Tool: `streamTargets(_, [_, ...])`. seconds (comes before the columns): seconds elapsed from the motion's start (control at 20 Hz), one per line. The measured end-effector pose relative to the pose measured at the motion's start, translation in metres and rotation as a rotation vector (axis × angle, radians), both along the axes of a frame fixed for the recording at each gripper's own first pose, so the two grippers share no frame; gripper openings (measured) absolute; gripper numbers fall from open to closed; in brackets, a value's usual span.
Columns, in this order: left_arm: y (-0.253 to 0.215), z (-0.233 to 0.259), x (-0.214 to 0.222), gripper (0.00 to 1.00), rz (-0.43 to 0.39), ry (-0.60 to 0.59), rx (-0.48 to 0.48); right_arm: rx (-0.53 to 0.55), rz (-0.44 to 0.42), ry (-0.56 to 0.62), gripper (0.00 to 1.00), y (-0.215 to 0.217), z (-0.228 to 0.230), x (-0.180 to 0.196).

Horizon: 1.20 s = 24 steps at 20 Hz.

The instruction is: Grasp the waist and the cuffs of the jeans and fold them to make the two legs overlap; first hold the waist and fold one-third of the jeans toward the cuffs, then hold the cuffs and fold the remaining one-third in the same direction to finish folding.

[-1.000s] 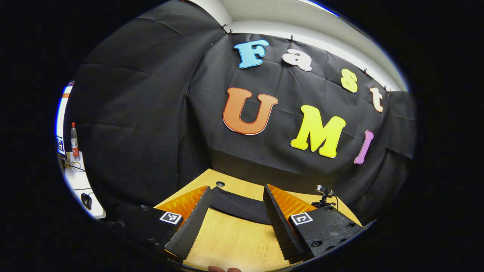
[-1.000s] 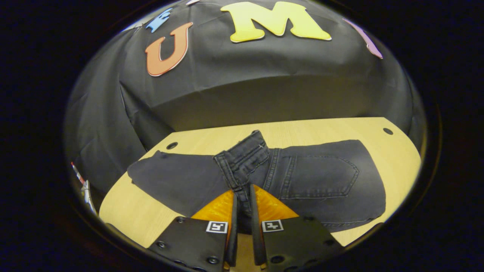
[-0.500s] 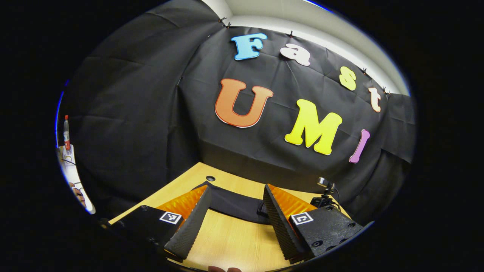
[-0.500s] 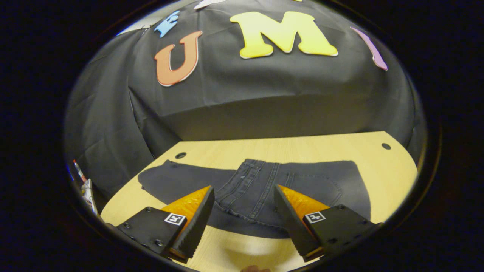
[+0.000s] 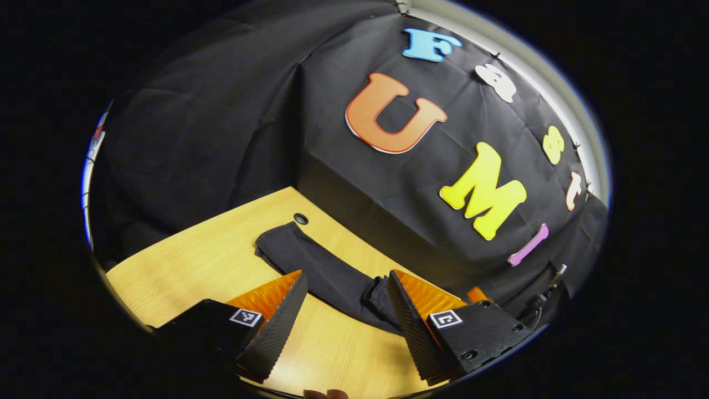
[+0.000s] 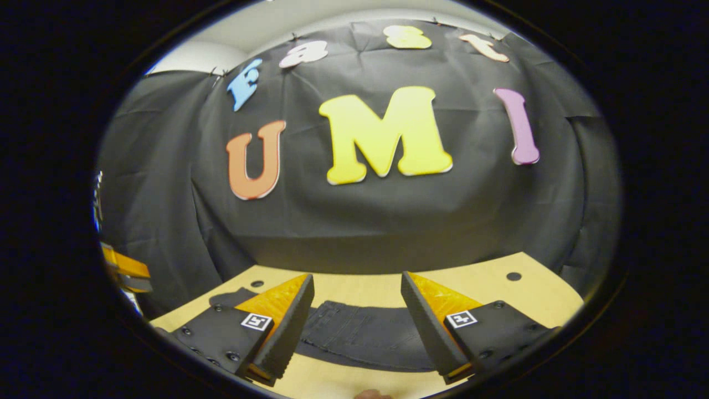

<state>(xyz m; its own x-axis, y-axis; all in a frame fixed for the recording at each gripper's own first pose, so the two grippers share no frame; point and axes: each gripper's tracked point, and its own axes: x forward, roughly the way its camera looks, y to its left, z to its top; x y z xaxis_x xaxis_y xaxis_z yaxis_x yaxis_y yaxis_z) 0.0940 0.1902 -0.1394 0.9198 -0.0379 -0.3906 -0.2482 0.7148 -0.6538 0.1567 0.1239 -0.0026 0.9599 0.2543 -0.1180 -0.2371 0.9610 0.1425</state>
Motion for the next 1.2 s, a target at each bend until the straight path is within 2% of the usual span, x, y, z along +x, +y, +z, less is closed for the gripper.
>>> streamTargets(0.1, [0.001, -0.015, 0.016, 0.94, 0.012, 0.021, -0.09, 0.013, -0.031, -0.057, 0.98, -0.024, 0.033, -0.014])
streamTargets(0.2, [0.007, -0.05, 0.028, 0.94, 0.023, 0.086, -0.213, 0.025, -0.047, -0.103, 1.0, -0.042, 0.065, -0.033])
streamTargets(0.25, [0.011, -0.067, 0.033, 0.94, 0.045, 0.115, -0.284, 0.019, -0.058, -0.128, 0.98, -0.051, 0.08, -0.044])
streamTargets(0.35, [0.023, -0.094, 0.05, 0.95, 0.104, 0.159, -0.368, 0.003, -0.082, -0.168, 0.98, -0.072, 0.104, -0.064])
streamTargets(0.4, [0.03, -0.107, 0.059, 0.95, 0.134, 0.18, -0.391, -0.013, -0.092, -0.185, 0.92, -0.08, 0.113, -0.074])
streamTargets(0.45, [0.037, -0.118, 0.066, 0.94, 0.157, 0.198, -0.414, -0.034, -0.113, -0.2, 0.92, -0.091, 0.121, -0.083])
streamTargets(0.5, [0.044, -0.128, 0.073, 0.94, 0.181, 0.214, -0.439, -0.052, -0.129, -0.209, 0.98, -0.101, 0.126, -0.089])
streamTargets(0.65, [0.063, -0.153, 0.087, 0.95, 0.24, 0.255, -0.488, -0.087, -0.174, -0.214, 1.0, -0.124, 0.135, -0.102])
streamTargets(0.85, [0.069, -0.176, 0.101, 0.94, 0.271, 0.316, -0.556, -0.082, -0.248, -0.201, 0.97, -0.155, 0.139, -0.108])
streamTargets(1.1, [0.079, -0.202, 0.115, 0.95, 0.332, 0.348, -0.624, -0.106, -0.281, -0.197, 0.92, -0.168, 0.141, -0.108])
streamTargets(1.2, [0.084, -0.208, 0.122, 0.94, 0.352, 0.337, -0.657, -0.11, -0.286, -0.185, 1.0, -0.169, 0.14, -0.11])
